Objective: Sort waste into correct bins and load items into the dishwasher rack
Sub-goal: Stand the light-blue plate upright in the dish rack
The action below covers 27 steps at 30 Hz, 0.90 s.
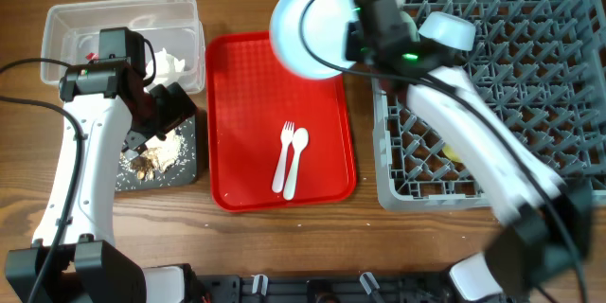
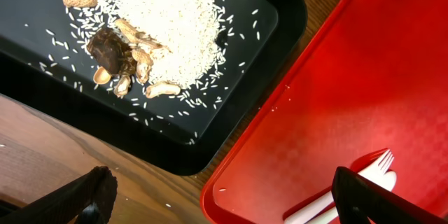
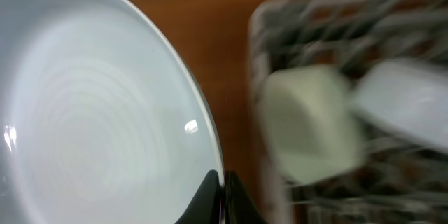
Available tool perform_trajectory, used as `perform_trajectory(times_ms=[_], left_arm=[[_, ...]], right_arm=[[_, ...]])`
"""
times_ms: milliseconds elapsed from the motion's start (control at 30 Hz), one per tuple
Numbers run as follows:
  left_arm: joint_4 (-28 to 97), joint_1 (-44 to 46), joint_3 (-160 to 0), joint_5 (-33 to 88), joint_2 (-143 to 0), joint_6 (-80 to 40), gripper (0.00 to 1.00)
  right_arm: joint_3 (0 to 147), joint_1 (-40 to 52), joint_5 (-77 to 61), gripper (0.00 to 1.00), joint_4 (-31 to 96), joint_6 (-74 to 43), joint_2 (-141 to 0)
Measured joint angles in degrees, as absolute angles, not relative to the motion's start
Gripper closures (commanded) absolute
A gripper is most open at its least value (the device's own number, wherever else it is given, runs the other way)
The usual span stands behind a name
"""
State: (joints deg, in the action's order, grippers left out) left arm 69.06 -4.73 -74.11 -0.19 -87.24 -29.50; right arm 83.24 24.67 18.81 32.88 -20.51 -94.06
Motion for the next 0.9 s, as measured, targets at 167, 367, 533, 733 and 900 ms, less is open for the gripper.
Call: perform_trajectory(times_ms=[167,367,533,733,900], left_arm=[[69.0,-4.7,-74.1,-0.2,-87.2,-29.5,0.00],[68.8,-4.7,-74.1,-0.2,-87.2,-29.5,0.00],[68.8,-4.7,-74.1,-0.2,-87.2,-29.5,0.00],[68.8,-4.7,-74.1,-0.2,-87.2,-29.5,0.00],[68.8,-4.7,-74.1,-0.2,-87.2,-29.5,0.00]], right_arm=[[83.3,19.9,34.7,0.95,38.9,-3.1,-84.8],[82.8,17.5,56.7,0.96,50.6,4.4,-84.3],[76.1,17.5,57.0,0.96,51.2,-0.4,-84.3],[71.6,18.7,51.0,0.96,46.9,-3.2,-84.5],[71.6,19.8,43.4,0.40,44.5,-4.1,-84.5]])
